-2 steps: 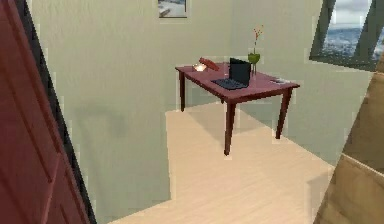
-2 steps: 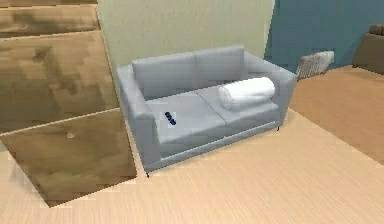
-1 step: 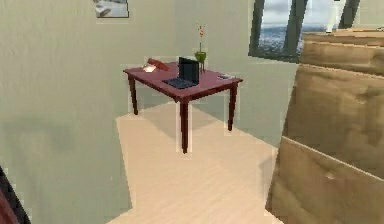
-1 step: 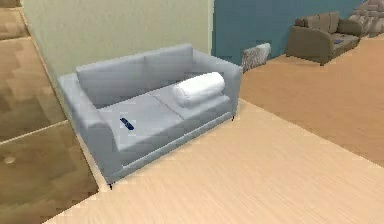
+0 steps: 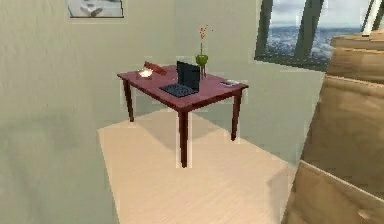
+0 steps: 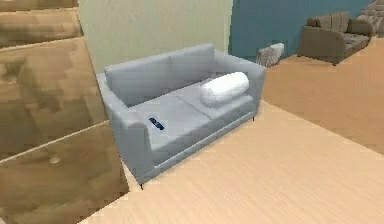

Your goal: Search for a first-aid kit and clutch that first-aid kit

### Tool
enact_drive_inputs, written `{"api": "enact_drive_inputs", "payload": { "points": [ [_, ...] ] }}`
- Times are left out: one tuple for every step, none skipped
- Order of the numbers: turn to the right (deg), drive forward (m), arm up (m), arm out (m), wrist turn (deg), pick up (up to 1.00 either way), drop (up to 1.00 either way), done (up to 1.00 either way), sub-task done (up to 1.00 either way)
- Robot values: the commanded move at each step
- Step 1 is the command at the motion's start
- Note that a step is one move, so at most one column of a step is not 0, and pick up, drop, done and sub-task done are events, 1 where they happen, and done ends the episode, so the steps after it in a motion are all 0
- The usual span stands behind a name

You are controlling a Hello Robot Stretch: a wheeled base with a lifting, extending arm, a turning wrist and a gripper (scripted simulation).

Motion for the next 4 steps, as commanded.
{"api": "enact_drive_inputs", "payload": {
  "points": [
    [0.0, 0.9, 0.0, 0.0, 0.0, 0.0, 0.0, 0.0, 0.0],
    [-39.0, 0.0, 0.0, 0.0, 0.0, 0.0, 0.0, 0.0, 0.0],
    [0.0, 0.9, 0.0, 0.0, 0.0, 0.0, 0.0, 0.0, 0.0],
    [-39.0, 0.0, 0.0, 0.0, 0.0, 0.0, 0.0, 0.0, 0.0]
  ]
}}
